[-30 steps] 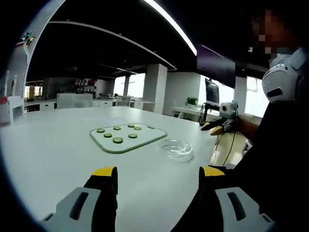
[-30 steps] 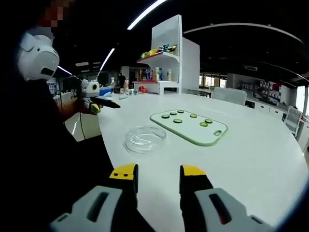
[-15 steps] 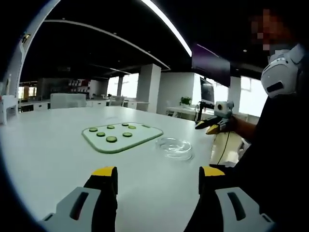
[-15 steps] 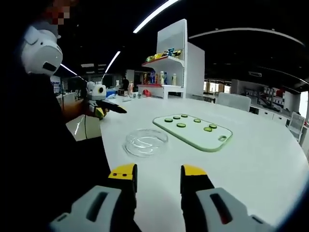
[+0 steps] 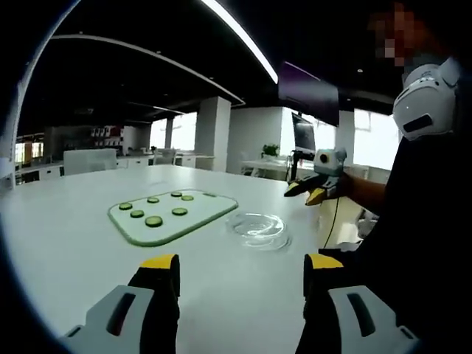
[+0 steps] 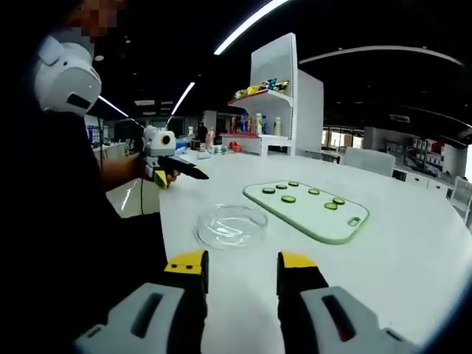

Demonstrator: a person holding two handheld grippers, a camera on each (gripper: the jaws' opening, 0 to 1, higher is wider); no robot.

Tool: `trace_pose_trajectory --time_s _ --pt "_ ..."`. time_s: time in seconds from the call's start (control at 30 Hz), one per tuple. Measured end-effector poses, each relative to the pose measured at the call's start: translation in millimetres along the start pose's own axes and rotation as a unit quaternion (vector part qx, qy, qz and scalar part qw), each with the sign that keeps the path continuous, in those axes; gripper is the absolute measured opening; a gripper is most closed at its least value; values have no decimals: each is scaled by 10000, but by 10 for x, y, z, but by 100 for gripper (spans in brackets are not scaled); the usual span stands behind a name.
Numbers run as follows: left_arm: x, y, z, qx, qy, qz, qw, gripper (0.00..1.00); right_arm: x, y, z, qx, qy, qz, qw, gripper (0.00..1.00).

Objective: Open the petri dish lid, add cucumber slices into the petri dish, and close the lid

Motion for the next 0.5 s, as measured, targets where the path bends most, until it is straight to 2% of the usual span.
trace_pose_trajectory --time_s 0.3,0.5 --pt "6 26 112 -113 -68 46 9999 66 -49 0 119 148 -54 -2 9999 39" --pt "-37 69 213 -258 -228 156 9993 66 -55 -15 205 254 -85 -24 9996 40"
Point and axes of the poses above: the point that each gripper's makers call its tool centre point, and the gripper's own axes: z roughly forward along the fingers, y roughly to its right, x roughly out of its top, the point moved 1 cm from there along -z, roughly backward along the fingers, and after that the axes turned 4 degrees about x, right-handed, at the moved point
